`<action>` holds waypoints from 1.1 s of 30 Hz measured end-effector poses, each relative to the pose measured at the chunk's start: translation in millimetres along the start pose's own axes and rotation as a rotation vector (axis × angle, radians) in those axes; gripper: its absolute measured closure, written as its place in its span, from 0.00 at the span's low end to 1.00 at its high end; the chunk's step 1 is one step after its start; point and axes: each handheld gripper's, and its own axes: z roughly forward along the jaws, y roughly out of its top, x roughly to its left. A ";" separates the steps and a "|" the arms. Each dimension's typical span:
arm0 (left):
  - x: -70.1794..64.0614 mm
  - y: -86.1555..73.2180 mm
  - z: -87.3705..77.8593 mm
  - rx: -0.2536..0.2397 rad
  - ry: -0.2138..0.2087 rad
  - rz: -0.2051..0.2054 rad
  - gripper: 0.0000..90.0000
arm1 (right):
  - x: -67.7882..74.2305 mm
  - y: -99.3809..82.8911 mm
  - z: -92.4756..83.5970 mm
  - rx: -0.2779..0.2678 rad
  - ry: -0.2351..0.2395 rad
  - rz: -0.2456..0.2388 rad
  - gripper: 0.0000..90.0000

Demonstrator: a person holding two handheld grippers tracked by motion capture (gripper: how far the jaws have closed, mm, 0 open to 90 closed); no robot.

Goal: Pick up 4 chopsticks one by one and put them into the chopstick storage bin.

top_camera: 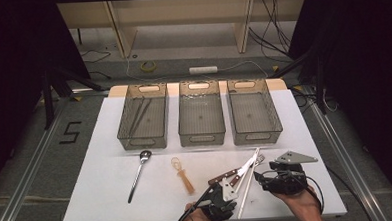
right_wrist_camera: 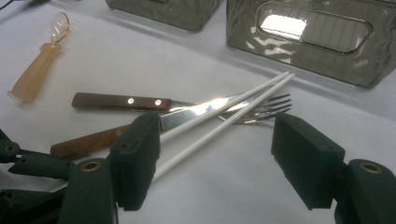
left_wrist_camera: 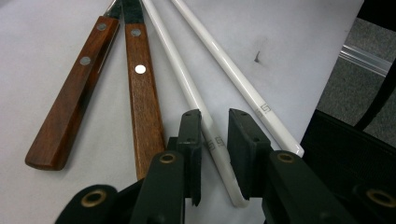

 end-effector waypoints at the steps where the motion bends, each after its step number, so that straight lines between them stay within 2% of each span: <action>1: 0.0 0.0 0.2 -0.001 0.002 -0.002 0.82 | 0.1 0.0 0.0 0.000 0.000 0.001 0.37; 10: 0.3 0.2 0.8 -0.016 0.028 -0.022 0.85 | 0.4 0.0 0.5 -0.001 0.003 -0.004 0.37; 17: 4.1 0.1 0.8 -0.025 0.036 -0.061 0.88 | 0.4 -0.3 0.9 -0.001 0.005 -0.003 0.37; 33: 12.4 0.1 -2.2 -0.043 0.074 -0.114 0.92 | 0.5 -0.7 2.9 0.005 0.013 -0.007 0.37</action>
